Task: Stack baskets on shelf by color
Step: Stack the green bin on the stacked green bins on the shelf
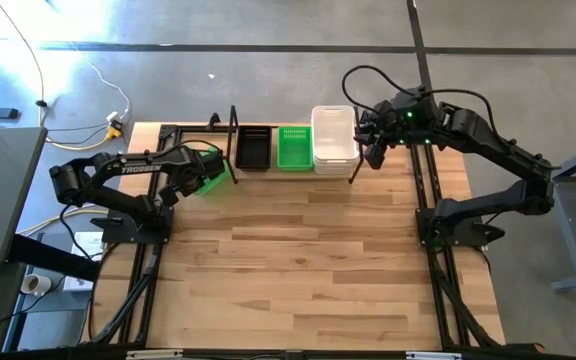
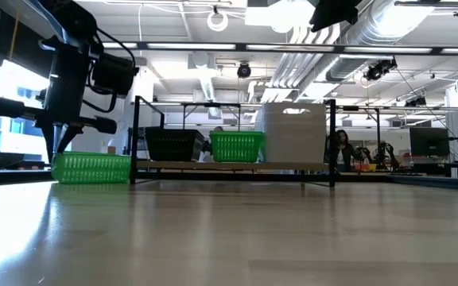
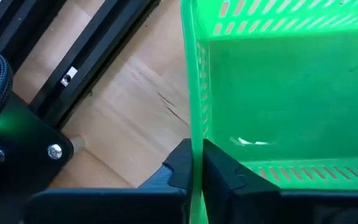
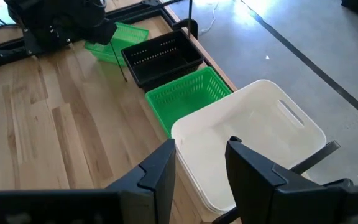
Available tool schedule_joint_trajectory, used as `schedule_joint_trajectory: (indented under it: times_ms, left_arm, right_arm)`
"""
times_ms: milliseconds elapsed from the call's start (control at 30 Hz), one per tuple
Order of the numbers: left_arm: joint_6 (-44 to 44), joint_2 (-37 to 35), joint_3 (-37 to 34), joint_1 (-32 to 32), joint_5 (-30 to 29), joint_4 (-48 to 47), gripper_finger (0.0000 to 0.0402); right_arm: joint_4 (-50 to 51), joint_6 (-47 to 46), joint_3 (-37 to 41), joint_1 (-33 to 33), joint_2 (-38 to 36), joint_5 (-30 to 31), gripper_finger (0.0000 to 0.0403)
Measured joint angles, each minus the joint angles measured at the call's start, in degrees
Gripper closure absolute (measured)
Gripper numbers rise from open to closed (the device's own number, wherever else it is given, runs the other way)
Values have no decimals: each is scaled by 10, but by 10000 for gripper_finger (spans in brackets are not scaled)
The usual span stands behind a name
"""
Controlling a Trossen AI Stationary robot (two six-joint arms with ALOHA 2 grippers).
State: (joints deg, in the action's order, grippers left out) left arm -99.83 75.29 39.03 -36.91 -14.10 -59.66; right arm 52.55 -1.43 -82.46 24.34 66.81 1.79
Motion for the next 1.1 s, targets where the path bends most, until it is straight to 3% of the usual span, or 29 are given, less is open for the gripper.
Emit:
schedule_joint_trajectory:
  times_ms: [367, 800, 1100]
  left_arm:
    - [-31, -39, 3, 53, 1, -32, 395]
    - [-151, -132, 69, 123, -117, -144, 399]
    - [-157, -165, 97, 127, -168, -168, 399]
  right_arm:
    - [4, 4, 0, 0, 0, -1, 277]
    - [4, 30, 0, 0, 0, -1, 277]
    - [4, 29, 0, 0, 0, -1, 277]
